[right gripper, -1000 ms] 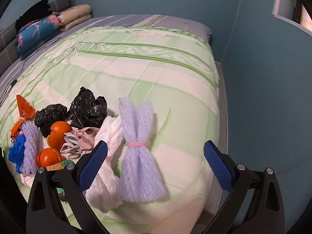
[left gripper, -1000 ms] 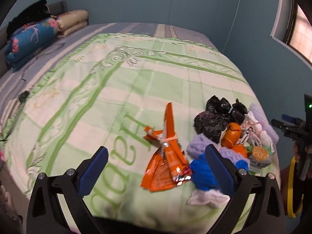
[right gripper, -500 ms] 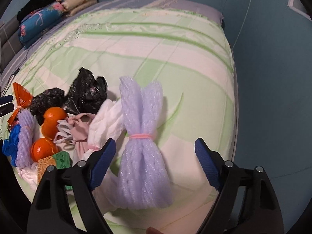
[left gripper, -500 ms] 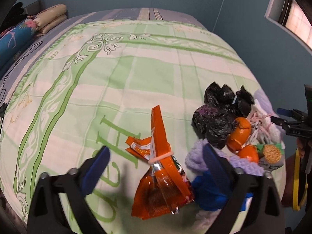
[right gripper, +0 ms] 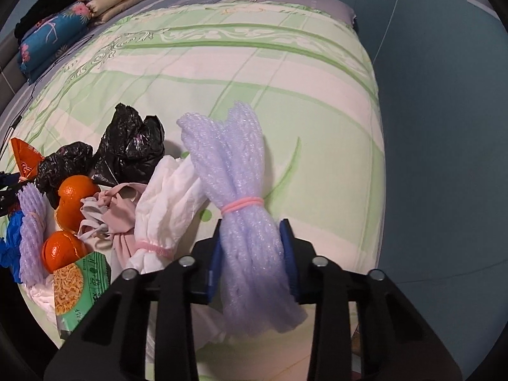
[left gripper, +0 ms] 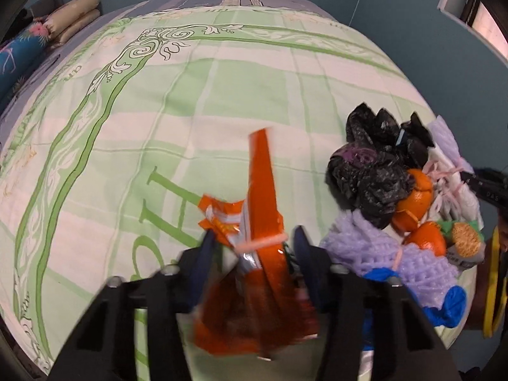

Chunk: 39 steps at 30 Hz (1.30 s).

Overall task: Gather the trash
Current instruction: 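Carry the wrapper with the left tool while the right tool carries the mesh bundle to the bin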

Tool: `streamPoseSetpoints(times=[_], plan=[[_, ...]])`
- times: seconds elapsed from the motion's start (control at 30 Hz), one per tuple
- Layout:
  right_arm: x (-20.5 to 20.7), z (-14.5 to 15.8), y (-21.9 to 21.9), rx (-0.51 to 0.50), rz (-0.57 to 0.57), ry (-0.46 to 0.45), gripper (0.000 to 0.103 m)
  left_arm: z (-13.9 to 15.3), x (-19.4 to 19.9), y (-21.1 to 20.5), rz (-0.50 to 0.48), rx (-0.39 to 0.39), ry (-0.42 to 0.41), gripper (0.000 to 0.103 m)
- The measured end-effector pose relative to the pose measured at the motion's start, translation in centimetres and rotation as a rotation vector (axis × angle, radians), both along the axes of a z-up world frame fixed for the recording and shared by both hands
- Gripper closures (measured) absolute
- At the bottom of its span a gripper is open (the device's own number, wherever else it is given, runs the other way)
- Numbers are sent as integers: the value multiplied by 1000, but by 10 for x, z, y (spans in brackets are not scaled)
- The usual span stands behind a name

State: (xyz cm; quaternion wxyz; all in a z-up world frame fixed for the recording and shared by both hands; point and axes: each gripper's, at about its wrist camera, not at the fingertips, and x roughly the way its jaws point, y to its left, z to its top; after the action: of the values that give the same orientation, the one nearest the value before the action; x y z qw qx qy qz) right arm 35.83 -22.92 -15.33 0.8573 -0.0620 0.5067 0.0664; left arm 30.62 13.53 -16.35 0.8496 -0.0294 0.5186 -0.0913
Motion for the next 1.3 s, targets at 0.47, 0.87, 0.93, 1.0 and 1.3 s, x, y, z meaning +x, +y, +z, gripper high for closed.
streamPoseSetpoints(times=[0.47, 0.87, 0.93, 1.0, 1.3], plan=[[-72, 83, -18, 107, 10, -158, 74, 82, -28, 22, 72, -165, -249, 66], [-174, 123, -53, 129, 1, -257, 74, 161, -89, -62, -80, -219, -454, 66], [-190, 131, -63, 132, -16, -284, 74, 172, -101, -84, -134, -236, -482, 66], [-205, 138, -75, 133, -30, -312, 74, 182, -114, -111, -188, -250, -512, 66], [-266, 159, -143, 159, -180, -404, 74, 203, -155, -221, -446, -351, -527, 66]])
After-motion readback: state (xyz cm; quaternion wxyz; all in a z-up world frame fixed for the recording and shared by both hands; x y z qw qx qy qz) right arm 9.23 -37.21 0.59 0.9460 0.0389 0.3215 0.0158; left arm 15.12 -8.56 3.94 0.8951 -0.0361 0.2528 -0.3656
